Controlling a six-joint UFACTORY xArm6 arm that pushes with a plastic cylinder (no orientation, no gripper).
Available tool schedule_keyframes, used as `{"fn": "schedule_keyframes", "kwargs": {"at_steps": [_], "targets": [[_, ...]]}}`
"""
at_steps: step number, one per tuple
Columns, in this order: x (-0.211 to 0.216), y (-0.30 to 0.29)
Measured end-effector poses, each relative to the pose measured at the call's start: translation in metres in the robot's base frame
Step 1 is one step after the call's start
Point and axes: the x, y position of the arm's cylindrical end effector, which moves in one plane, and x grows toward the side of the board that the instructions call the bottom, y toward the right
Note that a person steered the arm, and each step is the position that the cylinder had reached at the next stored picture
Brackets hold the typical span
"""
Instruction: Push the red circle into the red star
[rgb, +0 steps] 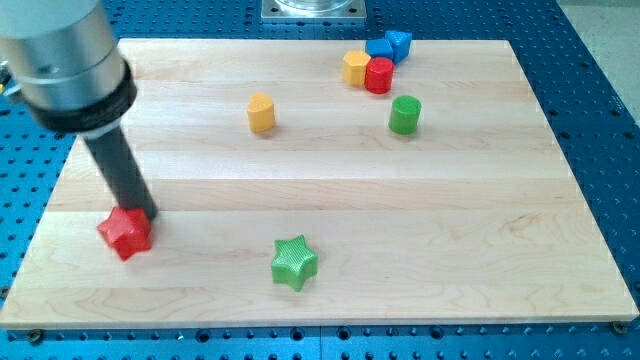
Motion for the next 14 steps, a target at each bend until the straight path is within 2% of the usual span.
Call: {"fn": "schedule_keyframes", "kwargs": {"at_steps": [1,3,4,5,6,7,8,9,12,14], "targets": [[0.007,0.031],[0.053,0.017],[0.035,0.087],[-0.029,0.203],[-0.098,0.353],[-0.191,0.426],[-0.286,0.404],[-0.295,0.364],[-0.209,0.250],[-0.129,0.151]]}}
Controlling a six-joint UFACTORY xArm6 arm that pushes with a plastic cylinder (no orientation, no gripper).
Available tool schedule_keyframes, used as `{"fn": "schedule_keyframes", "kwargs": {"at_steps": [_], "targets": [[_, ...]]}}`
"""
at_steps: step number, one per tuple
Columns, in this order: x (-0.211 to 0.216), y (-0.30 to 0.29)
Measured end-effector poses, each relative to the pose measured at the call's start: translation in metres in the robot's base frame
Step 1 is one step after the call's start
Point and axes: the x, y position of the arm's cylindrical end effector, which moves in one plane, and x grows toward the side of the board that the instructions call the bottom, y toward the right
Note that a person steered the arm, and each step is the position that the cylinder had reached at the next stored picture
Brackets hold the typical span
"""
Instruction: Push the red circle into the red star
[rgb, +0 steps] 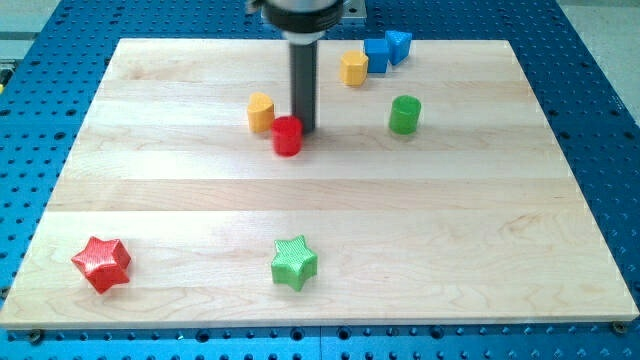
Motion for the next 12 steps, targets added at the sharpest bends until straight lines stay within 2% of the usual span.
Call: {"fn": "schedule_keyframes", "kwargs": {"at_steps": [1,2,4,5,6,7,8,9,10,11,12], "targets": [[0.057,-0.064],[0.098,-0.098],[0.061,0.012],[0.097,0.037],[0.123,-0.003],[0.139,-0.085],[0.141,-0.114],[0.114,-0.109],[0.102,-0.127],[0.139,-0.158],[0.157,-0.165]]}}
